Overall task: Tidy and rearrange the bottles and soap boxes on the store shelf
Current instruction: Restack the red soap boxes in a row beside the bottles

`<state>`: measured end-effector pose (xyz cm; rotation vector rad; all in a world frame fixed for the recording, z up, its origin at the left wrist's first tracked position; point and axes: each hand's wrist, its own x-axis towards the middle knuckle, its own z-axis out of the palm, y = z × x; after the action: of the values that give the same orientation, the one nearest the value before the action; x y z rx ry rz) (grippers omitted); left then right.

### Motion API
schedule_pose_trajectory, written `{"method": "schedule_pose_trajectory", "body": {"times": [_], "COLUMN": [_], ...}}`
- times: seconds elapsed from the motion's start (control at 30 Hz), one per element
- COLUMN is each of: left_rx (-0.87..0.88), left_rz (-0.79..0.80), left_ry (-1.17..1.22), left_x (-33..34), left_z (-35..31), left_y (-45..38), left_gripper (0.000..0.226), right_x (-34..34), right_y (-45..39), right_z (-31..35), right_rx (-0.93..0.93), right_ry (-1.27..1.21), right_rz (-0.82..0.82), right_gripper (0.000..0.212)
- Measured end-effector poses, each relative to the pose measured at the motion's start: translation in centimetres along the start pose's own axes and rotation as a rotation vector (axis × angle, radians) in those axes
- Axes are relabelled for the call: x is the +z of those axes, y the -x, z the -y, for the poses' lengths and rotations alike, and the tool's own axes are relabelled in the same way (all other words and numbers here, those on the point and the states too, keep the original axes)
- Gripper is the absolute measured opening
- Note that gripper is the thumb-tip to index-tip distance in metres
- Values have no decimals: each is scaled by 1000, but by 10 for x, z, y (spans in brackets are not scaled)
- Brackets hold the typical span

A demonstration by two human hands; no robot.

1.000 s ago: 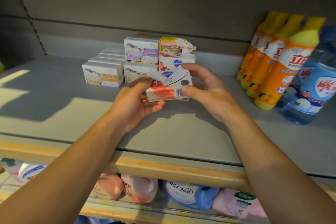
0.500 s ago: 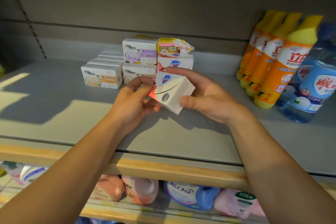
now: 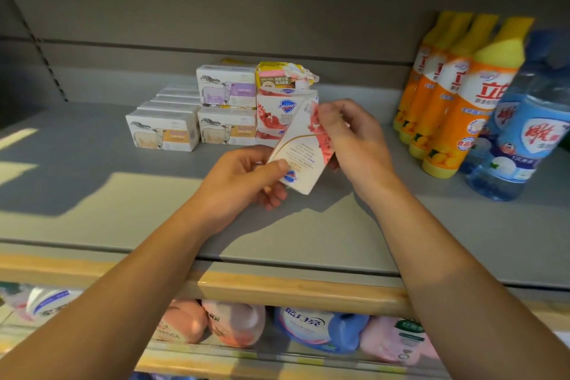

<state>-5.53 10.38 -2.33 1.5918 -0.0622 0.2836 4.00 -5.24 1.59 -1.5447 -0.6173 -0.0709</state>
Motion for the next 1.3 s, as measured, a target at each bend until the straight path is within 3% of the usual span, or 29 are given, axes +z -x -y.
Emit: {"method": "schedule_pose_trajectory", "body": {"times": [0.2, 0.3, 0.37, 0.43, 0.53, 0.6, 0.7, 0.8, 0.9, 1.0, 1.2, 1.3], "left_rx": [-1, 4, -19, -55, -34, -21, 14, 61, 95, 110, 196, 257], "left_rz": [-5, -31, -48, -81, -217, -296, -304, -252, -206, -180, -98, -155], "left_ry": [43, 52, 125, 162, 161, 208, 272, 321, 251, 200, -218, -431], "left_x": [-2, -1, -2, -3, -4, -6, -9, -9, -6, 1, 27, 39], "left_z": [-2, -3, -4, -5, -7, -7, -8, -9, -11, -12, -21, -24], "left_y": [2, 2, 1, 0, -1, -1, 0, 2, 3, 3, -11, -23], "left_gripper": [28, 24, 42, 49, 30, 23, 32, 58, 64, 66, 49, 41], "right_x": [0, -4, -9, -17, -22, -17, -3, 1, -5, -17, -56, -73], "right_y": [0, 0, -3, -6, -5, -2, 1, 1, 6, 13, 20, 16], "right_z": [1, 2, 2, 3, 3, 0, -6, -5, -2, -3, -4, -6], "right_rx": [103, 47, -40, -97, -92, -88, -69, -59, -86, -68, -52, -55], "right_ry": [59, 15, -75, -166, -159, -68, 56, 69, 106, 328, 411, 437], "right_rz": [69, 112, 193, 309, 487, 568, 482, 376, 334, 295, 147, 60], "right_gripper": [46, 30, 19, 23, 33, 27, 19, 37, 55, 45, 41, 46]}}
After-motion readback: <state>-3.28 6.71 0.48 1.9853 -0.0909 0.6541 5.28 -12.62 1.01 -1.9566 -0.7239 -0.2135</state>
